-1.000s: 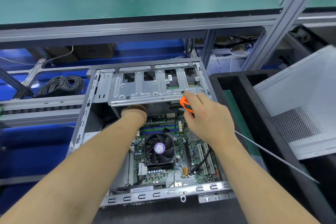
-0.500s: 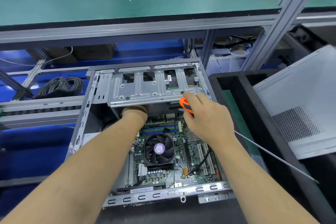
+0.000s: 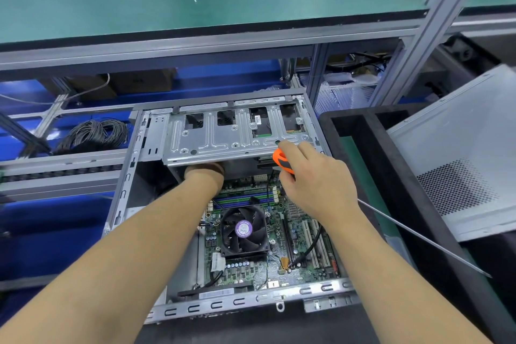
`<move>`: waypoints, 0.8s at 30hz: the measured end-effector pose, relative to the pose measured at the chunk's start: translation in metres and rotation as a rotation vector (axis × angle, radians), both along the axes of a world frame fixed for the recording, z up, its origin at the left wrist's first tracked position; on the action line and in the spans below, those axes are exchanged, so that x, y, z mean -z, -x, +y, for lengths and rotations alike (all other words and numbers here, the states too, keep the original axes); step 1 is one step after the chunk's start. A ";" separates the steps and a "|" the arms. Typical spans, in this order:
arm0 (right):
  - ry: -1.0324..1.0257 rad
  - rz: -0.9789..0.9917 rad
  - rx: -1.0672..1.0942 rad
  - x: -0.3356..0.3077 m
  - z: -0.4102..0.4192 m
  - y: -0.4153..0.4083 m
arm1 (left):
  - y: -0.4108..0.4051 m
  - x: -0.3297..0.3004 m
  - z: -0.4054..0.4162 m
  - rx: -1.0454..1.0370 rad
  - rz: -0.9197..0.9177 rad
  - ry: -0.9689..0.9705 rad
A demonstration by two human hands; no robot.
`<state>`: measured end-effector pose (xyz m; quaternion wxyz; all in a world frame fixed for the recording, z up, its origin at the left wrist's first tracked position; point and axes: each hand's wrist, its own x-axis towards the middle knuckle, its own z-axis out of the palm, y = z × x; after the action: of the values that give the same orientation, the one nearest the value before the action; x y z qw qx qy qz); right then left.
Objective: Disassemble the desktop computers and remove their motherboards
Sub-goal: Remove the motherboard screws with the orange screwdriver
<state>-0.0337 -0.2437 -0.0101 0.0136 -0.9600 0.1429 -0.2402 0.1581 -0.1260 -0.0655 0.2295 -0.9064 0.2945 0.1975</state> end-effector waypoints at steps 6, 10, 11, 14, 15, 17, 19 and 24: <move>0.005 0.004 0.000 0.000 0.000 0.000 | -0.002 0.004 0.003 -0.081 0.012 0.099; 0.005 -0.023 -0.007 0.000 0.001 0.000 | -0.002 0.000 0.004 -0.097 0.019 0.122; 0.008 -0.030 -0.008 0.000 0.001 0.000 | -0.002 0.000 0.004 -0.106 0.030 0.127; 0.020 -0.040 -0.006 0.001 0.000 -0.001 | -0.003 0.000 0.004 -0.114 0.048 0.138; 0.023 -0.042 -0.008 0.001 0.000 -0.001 | -0.003 0.000 0.004 -0.115 0.046 0.144; 0.031 -0.041 -0.009 0.001 0.000 -0.001 | -0.002 0.000 0.004 -0.114 0.044 0.145; 0.035 -0.039 -0.005 0.002 0.000 -0.001 | -0.002 0.001 0.003 -0.130 0.054 0.166; 0.019 -0.029 -0.011 0.001 0.000 -0.001 | -0.003 0.003 0.002 -0.163 0.051 0.193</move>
<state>-0.0325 -0.2438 -0.0115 0.0079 -0.9573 0.1349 -0.2555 0.1610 -0.1241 -0.0683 0.1170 -0.9399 0.2433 0.2090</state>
